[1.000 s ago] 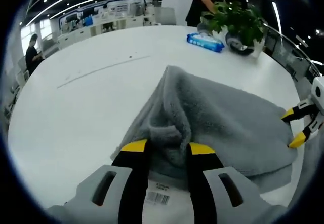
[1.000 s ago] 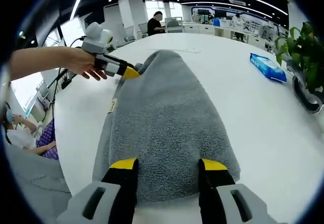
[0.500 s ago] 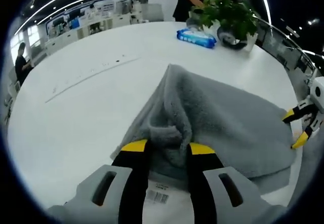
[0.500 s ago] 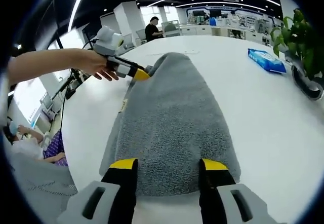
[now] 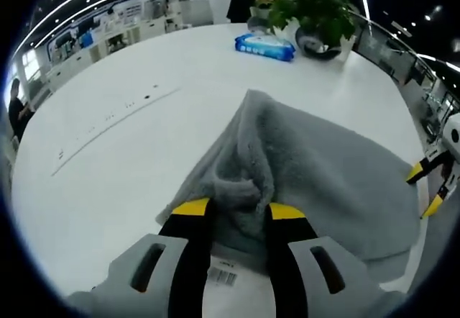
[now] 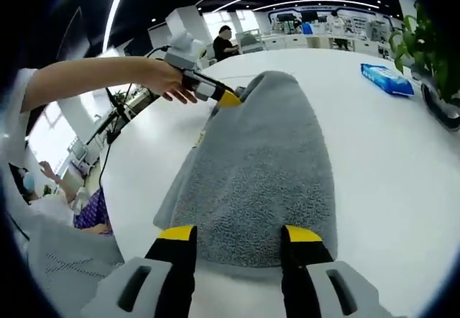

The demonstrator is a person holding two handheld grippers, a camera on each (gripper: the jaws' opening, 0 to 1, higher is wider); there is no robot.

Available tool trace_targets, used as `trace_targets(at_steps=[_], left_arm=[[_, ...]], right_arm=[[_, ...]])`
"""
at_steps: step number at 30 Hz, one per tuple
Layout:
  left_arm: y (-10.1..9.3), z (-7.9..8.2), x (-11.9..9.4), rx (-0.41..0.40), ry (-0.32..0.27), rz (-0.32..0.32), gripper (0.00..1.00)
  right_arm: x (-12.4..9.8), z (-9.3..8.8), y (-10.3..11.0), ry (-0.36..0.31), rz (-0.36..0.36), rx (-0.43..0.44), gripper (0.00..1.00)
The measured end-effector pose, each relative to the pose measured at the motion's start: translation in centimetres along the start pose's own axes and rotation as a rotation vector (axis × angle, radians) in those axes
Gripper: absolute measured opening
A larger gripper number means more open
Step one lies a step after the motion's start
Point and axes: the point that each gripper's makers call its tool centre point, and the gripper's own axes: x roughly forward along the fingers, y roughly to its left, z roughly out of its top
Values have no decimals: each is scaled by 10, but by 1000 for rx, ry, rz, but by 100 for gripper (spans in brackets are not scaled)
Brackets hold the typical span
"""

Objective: Open the folded towel by lifting each exposed corner and separating the folded layers until the towel lies flat within the target outline without major curled edges

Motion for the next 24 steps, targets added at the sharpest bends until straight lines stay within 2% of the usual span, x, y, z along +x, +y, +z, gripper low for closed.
trace_targets(at_steps=[5, 12, 15, 18, 21, 23, 24], left_arm=[[0, 11, 11, 32, 6, -24, 28], [0, 20, 21, 74, 31, -54, 27], [-1, 20, 22, 84, 34, -60, 27], [0, 20, 23, 88, 33, -59, 27], [-1, 18, 21, 86, 20, -54, 27], [-1, 17, 20, 77, 7, -46, 28], [-1, 17, 19, 73, 7, -44, 28]], right_arm=[[0, -2, 6, -16, 9, 26, 41], [4, -6, 14, 2, -17, -33, 43], [3, -6, 14, -3, -26, -30, 42], [4, -8, 13, 2, -66, -97, 39], [5, -8, 16, -23, -81, -101, 41], [5, -9, 18, -29, -86, -151, 43], [5, -9, 19, -30, -91, -139, 44]])
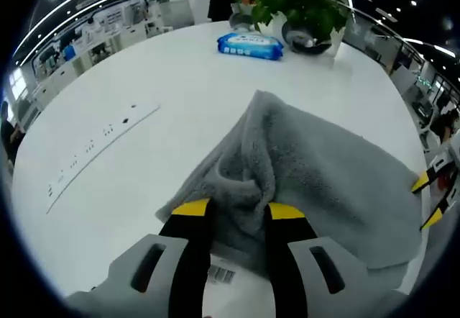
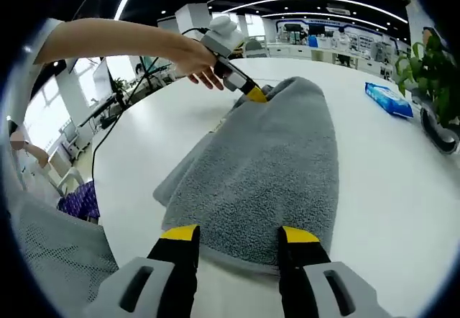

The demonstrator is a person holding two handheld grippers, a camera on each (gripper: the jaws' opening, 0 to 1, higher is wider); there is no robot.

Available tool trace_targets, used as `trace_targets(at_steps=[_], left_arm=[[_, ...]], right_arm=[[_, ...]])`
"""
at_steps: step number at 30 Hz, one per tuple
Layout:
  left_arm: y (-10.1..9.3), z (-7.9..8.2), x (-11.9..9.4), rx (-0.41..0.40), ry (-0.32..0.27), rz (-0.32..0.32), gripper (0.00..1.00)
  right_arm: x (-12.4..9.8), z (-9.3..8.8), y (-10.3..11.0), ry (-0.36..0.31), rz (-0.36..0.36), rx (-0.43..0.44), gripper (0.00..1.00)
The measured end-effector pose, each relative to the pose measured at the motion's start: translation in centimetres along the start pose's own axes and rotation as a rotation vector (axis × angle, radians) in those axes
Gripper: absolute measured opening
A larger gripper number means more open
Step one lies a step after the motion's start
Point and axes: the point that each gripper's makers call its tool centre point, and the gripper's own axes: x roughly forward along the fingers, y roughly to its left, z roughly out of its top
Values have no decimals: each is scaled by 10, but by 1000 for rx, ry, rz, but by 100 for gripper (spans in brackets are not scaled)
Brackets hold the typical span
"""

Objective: Open the folded towel by lifting each exposed corner and separating the folded layers until the towel lies flat within the target outline without major curled edges

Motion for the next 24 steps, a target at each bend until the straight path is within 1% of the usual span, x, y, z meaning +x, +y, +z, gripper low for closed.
trace_targets(at_steps=[2, 4, 7, 10, 12, 15, 16, 17, 19, 22, 24], left_arm=[[-2, 0, -1, 14, 0, 5, 28], [-2, 0, -2, 15, 10, 13, 28], [-4, 1, -4, 26, 11, 24, 27], [-4, 1, -5, 16, -3, 31, 27], [-3, 1, -5, -3, -14, 29, 27], [-2, 2, -7, -23, -31, 27, 27], [-2, 3, -8, -43, -41, 30, 27], [-2, 3, -9, -58, -47, 30, 26], [-4, 3, -12, -60, -53, 29, 25], [-6, 2, -17, -50, -62, 39, 25], [-8, 0, -22, -65, -65, 30, 25]], right_arm=[[1, 4, 3, 9, 8, 6, 49], [2, 7, 5, 8, 17, -9, 53], [0, 12, 3, -6, 14, -23, 54], [-3, 18, 5, -9, 25, -7, 55], [-6, 28, 7, -54, 15, -15, 55], [-7, 39, 16, -71, 27, -28, 54], [-5, 41, 22, -63, 41, -46, 54], [-2, 42, 28, -50, 53, -84, 54], [3, 43, 34, -31, 48, -130, 53], [6, 49, 43, -36, 56, -146, 50], [9, 50, 48, -32, 62, -158, 47]])
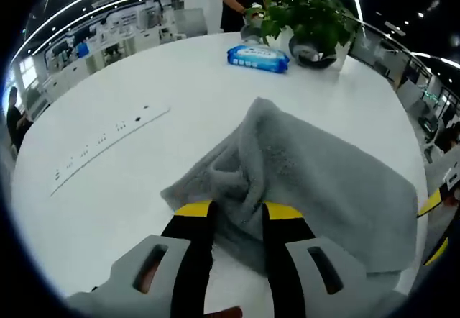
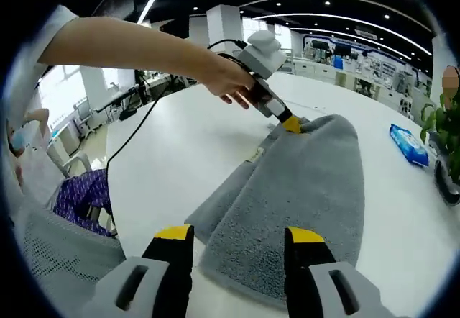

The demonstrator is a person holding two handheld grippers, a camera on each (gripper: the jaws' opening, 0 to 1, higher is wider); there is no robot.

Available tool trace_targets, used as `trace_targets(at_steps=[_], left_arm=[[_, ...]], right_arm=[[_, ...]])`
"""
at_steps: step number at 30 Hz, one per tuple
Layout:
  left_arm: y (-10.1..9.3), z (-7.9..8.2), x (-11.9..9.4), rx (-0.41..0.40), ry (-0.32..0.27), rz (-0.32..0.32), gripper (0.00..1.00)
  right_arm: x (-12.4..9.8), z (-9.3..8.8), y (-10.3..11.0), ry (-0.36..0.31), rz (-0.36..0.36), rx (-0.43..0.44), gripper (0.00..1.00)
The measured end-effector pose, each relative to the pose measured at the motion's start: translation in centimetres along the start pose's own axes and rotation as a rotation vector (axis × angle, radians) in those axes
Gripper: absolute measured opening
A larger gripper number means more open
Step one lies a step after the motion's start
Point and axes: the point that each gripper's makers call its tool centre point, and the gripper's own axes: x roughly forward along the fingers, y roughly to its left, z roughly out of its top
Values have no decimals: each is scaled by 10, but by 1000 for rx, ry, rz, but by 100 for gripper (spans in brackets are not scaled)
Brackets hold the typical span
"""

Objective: Open the folded towel by lifting each exposed corner and separating the folded layers until the towel lies flat within the target outline without major curled edges

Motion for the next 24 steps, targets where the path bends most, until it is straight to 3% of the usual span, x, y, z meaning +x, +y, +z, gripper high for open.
trace_targets(at_steps=[4, 12, 17, 21, 24], left_arm=[[-1, -3, -10, -53, -23, -10, 25], [-2, -7, -26, -75, -63, -2, 24], [-5, -7, -28, -73, -62, -11, 24], [-5, -5, -30, -90, -71, -14, 24], [-4, -6, -30, -95, -69, -6, 24]], right_arm=[[8, -4, 4, 38, -1, -39, 44], [20, -20, 7, 99, -9, -72, 35], [19, -28, 2, 127, -32, -89, 19], [17, -28, -1, 140, -29, -33, 4], [13, -23, -4, 128, -37, -10, 1]])
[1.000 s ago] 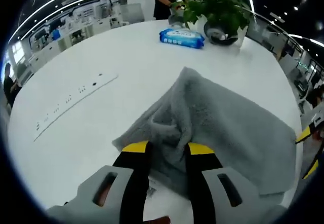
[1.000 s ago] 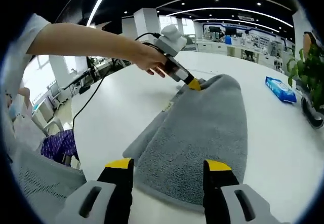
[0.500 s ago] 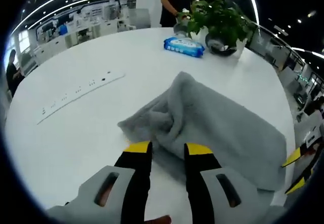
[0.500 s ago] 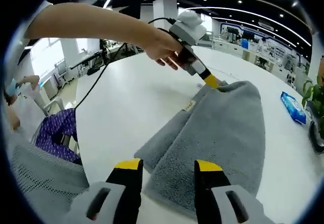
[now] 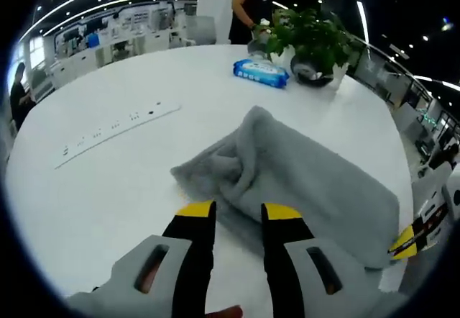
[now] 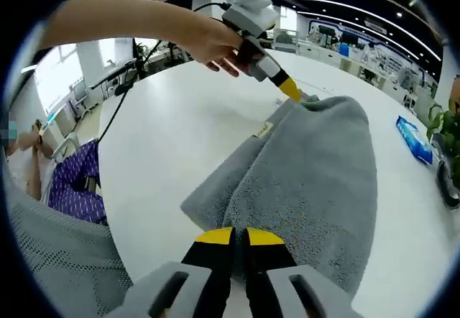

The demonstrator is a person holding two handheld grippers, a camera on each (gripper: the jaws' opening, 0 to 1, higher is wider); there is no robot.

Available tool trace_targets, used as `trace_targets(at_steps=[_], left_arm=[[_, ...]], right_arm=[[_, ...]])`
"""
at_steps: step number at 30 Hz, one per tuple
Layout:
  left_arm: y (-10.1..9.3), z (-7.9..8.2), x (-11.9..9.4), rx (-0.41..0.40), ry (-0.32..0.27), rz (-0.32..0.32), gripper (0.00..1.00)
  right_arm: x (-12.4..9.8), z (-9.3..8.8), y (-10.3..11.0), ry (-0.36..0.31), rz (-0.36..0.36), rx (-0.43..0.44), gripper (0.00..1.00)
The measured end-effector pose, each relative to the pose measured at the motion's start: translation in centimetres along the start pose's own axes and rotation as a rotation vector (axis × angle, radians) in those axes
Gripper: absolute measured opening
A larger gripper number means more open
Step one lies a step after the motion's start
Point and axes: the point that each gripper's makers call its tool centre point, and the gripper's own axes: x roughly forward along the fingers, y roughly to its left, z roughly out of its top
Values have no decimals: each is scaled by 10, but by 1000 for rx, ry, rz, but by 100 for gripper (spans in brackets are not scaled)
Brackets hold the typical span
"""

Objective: Open the folded towel by lifting each exposed corner and separating the folded layers until the towel lies flat within the target outline without major curled edges

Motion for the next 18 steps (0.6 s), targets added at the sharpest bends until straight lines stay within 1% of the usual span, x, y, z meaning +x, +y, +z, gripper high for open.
trace_targets(at_steps=[3, 7, 10, 12, 16, 18], left_arm=[[-3, 0, 0, -2, 2, -9, 24], [-4, -1, 1, 21, 11, -1, 24], [-6, -2, 3, 5, 13, -9, 23], [-8, -3, 5, 7, 16, -9, 23], [-10, -9, 10, 14, 38, -8, 23], [-11, -10, 10, -10, 37, -8, 23]], right_arm=[[-5, 1, -3, -1, -3, 18, 0], [-15, 8, -15, -28, -27, 55, 0], [-26, 13, -31, -50, -65, 69, 0], [-32, 16, -39, -62, -80, 84, 0], [-45, 20, -60, -86, -132, 109, 0], [-50, 18, -70, -95, -156, 122, 0]])
